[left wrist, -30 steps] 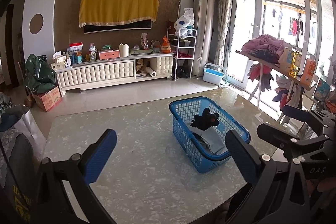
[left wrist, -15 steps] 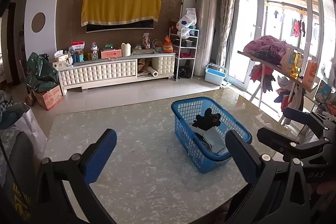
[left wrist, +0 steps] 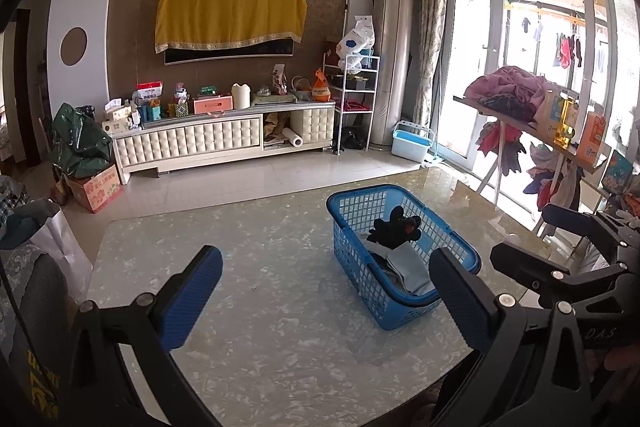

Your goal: Organize soft objects

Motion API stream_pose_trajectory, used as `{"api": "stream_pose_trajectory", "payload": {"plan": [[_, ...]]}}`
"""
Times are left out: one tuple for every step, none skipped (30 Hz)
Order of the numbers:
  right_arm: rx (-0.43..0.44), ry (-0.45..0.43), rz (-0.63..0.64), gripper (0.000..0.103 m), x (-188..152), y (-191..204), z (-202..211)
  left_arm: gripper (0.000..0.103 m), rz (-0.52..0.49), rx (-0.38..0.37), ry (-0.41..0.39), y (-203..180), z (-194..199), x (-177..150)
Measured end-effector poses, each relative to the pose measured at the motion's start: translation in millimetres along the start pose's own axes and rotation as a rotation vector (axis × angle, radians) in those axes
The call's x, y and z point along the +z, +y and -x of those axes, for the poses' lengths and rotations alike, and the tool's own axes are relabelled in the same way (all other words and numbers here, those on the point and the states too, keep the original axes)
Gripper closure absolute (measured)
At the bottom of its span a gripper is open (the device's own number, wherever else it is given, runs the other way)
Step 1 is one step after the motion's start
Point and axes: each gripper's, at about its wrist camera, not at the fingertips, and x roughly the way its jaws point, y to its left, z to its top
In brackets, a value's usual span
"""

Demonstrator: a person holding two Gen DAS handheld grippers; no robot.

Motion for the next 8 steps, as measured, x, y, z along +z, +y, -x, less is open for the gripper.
{"api": "stream_pose_trajectory", "payload": {"plan": [[0.002,0.001,-0.002,0.0,0.1,-0.6,-0.3,0.0,0.0,-0.001,0.001,-0.5,0.2,0.0],[0.003,0.002,-0.006,0.0,0.2,-1.3,0.0,0.0,0.0,-0.003,0.0,-0.8,0.6,0.0],[0.005,0.003,-0.007,0.0,0.2,-1.5,0.1,0.0,0.0,-0.005,0.0,-1.0,0.8,0.2],[0.004,0.003,-0.009,0.0,0.3,-1.4,0.1,0.0,-0.001,-0.006,0.0,-1.1,0.8,0.3],[0.003,0.002,-0.009,0.0,0.3,-1.5,0.5,0.0,-0.001,-0.006,0.0,-1.4,1.0,0.1],[0.004,0.002,-0.009,0.0,0.5,-1.6,1.1,0.0,-0.001,-0.007,0.001,-1.5,1.2,-0.1],[0.004,0.002,-0.011,0.0,0.4,-1.8,0.7,0.0,0.001,-0.009,0.003,-1.8,1.0,0.0],[0.004,0.002,-0.012,0.0,0.2,-2.0,1.0,0.0,0.006,-0.013,0.009,-1.3,0.2,0.1]]}}
